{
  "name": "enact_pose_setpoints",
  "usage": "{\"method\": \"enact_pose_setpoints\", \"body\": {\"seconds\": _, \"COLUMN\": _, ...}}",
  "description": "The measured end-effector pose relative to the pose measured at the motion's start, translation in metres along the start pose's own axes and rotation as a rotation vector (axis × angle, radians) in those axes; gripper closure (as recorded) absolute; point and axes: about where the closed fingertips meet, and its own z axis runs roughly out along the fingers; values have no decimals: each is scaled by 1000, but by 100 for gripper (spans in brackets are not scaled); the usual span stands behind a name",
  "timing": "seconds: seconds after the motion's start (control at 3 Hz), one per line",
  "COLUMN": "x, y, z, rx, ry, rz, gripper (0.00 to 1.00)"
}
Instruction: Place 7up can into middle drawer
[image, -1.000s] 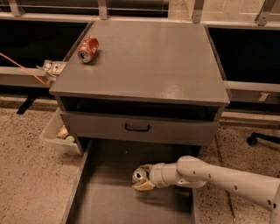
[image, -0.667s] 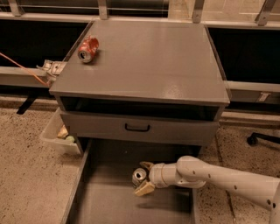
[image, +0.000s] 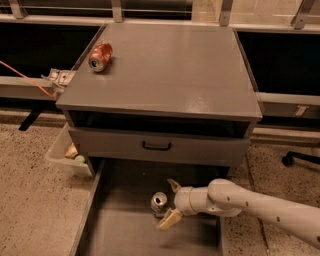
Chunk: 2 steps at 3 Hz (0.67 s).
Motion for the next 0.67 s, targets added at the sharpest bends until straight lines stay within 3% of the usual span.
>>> {"method": "enact_pose_setpoints", "body": {"seconds": 0.67, "x": 0, "y": 10, "z": -46, "rx": 36, "ry": -43, "rz": -32, "gripper": 0}}
